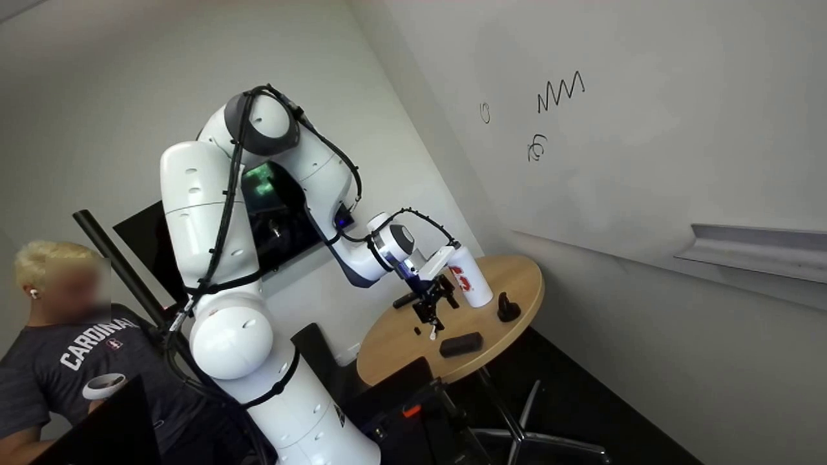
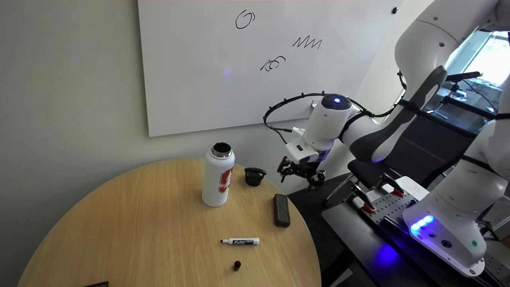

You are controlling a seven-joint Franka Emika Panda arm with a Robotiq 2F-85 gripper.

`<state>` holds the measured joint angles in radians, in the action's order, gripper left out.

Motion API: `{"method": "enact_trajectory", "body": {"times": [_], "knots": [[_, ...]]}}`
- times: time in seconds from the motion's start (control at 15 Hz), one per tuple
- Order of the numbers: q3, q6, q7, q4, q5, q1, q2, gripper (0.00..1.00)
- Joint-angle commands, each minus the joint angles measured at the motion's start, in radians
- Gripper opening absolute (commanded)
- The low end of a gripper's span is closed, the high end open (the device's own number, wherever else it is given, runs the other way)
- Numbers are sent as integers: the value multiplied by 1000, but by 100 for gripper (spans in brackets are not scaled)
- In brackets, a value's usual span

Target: Use the duster to erase the board

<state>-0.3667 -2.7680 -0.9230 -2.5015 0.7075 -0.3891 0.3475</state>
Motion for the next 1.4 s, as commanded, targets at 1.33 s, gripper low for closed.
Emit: {"method": "enact_trajectory", "body": {"times": [1.33], "knots": [[-36,-150,-632,156,37,94,322,100]]}}
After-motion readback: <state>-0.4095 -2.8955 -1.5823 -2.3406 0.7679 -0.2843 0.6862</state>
